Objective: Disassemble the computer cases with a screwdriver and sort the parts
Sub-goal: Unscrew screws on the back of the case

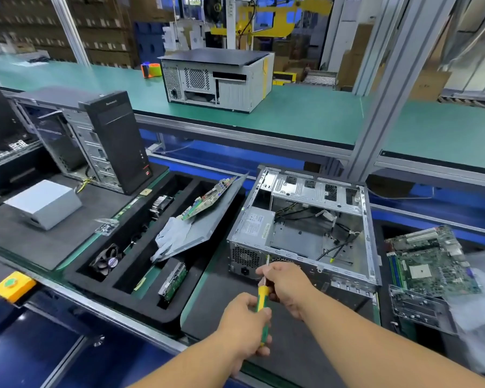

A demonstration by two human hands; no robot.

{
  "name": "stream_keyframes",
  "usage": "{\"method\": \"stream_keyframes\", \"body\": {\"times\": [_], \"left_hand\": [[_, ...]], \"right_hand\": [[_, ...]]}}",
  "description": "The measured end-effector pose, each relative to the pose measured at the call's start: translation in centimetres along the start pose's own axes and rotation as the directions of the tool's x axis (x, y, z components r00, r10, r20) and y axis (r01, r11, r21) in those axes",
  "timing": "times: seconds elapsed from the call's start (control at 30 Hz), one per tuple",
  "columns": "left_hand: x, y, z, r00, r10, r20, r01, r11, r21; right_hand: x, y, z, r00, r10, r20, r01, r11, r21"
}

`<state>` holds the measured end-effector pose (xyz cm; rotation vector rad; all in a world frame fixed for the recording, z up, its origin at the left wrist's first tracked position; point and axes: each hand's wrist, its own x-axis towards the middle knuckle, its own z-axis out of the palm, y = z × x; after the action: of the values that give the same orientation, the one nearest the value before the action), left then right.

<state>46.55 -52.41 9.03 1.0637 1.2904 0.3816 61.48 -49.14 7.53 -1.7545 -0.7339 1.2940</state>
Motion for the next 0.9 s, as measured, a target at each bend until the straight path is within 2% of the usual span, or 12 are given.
{"method": "stream_keyframes", "body": {"times": [0.37, 0.9], "left_hand": [[1.2, 0.9, -2.6, 0.993, 0.065, 0.101, -0.085, 0.974, 0.210], [2.4, 0.2, -4.1, 0.974, 0.144, 0.175, -0.187, 0.947, 0.260]], "right_hand": [[-0.8, -0.4, 1.5, 0.996, 0.054, -0.068, -0.045, 0.991, 0.130], [-2.5, -2.2, 2.7, 0.983, 0.154, -0.098, -0.126, 0.961, 0.245]]}}
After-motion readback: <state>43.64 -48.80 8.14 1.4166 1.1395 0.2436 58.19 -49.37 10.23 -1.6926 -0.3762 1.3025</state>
